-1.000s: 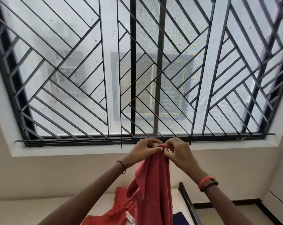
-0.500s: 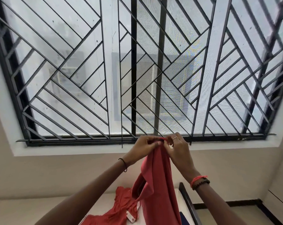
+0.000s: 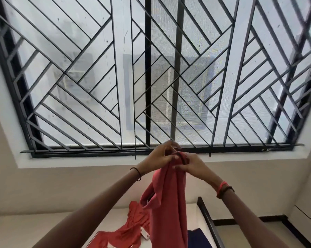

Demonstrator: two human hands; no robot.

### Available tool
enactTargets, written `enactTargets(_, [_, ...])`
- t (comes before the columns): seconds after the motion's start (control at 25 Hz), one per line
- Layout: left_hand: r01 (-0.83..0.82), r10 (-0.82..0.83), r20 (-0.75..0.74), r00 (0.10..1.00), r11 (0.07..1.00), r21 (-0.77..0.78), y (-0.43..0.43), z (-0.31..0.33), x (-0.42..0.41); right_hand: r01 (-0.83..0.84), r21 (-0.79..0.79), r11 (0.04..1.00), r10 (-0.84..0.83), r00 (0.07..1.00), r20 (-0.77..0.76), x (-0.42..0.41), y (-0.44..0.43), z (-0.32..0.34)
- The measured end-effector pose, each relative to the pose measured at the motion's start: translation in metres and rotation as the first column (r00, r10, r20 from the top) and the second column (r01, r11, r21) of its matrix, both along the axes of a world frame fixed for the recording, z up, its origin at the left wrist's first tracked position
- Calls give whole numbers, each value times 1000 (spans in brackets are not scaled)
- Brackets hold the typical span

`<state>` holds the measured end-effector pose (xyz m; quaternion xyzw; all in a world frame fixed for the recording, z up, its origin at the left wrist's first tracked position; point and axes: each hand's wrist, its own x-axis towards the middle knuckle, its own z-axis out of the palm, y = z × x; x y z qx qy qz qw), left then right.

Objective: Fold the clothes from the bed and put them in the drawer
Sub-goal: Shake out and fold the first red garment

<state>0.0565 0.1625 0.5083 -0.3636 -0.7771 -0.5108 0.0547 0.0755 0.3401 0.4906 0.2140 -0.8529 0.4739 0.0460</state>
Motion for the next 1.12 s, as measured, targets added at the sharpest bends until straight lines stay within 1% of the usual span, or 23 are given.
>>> enactTargets(0.08, [15,-22,106,994,998,69,-5,4,2,45,-170,984,-50,998,-25,3,-5,-4])
enactTargets(0.12, [-6,-13,166,986,994,113,-10,7,4,65,-264,962,-73,997,-22,5,-7,-5])
enactTargets(0.16, [-74,40,226,973,987,142,-16,6,4,80,-354,932,-86,996,-3,6,-8,-5])
enactTargets(0.2, [-190,148,287,946,974,122,-23,1,2,104,-425,899,-104,994,24,6,-8,-6])
enactTargets(0.24, [-330,296,363,883,943,33,-33,-8,0,118,-474,873,-107,993,49,7,-7,-6])
enactTargets(0.28, [-428,433,455,778,896,-121,-43,-22,-1,127,-507,852,-106,992,70,7,-7,-6])
enactTargets(0.32, [-418,499,564,659,865,-277,-55,-38,0,137,-532,836,-106,990,88,8,-7,-5])
enactTargets(0.36, [-317,489,673,555,872,-373,-65,-54,3,143,-552,821,-107,989,98,8,-7,-4])
enactTargets(0.4, [-187,442,754,486,895,-404,-72,-70,5,144,-573,807,-103,989,104,9,-8,-4])
enactTargets(0.44, [-77,393,803,447,912,-403,-76,-83,6,131,-590,797,-89,991,99,10,-10,-3])
enactTargets(0.48, [-34,344,834,431,930,-367,-76,-91,8,117,-604,788,-75,993,93,13,-13,-2])
enactTargets(0.56, [-128,301,841,450,953,-273,-70,-94,7,106,-614,782,-63,994,90,15,-16,-1])
enactTargets(0.64, [-308,323,808,493,933,-185,-65,-84,0,120,-593,797,-82,993,89,16,-11,-5])
enactTargets(0.72, [-440,355,746,564,893,-92,-63,-63,-11,148,-559,816,-109,989,104,19,-2,-13])
enactTargets(0.76, [-470,386,680,623,880,-69,-61,-51,-15,163,-540,825,-125,986,106,22,1,-20])
enactTargets(0.84, [-474,443,493,749,878,-68,-55,-30,-20,171,-504,847,-136,985,107,31,4,-30])
enactTargets(0.88, [-461,443,403,801,886,-57,-50,-23,-20,143,-464,874,-102,988,111,35,5,-32])
enactTargets(0.92, [-436,418,352,837,899,-31,-44,-16,-19,74,-405,911,-19,990,138,39,8,-32])
enactTargets(0.96, [-409,376,351,858,913,20,-39,-11,-19,-31,-317,948,99,974,202,43,11,-28])
enactTargets(1.0, [-377,333,363,870,924,57,-34,-7,-17,-137,-199,970,192,936,294,45,15,-23])
enactTargets(1.04, [-343,295,364,884,936,76,-28,-2,-16,-194,-93,977,215,902,375,44,18,-17])
enactTargets(1.08, [-305,265,349,899,950,64,-23,3,-14,-167,-29,985,165,903,396,40,18,-11])
enactTargets(1.12, [-267,241,317,917,963,43,-18,6,-13,-52,-29,998,58,936,346,33,15,-5])
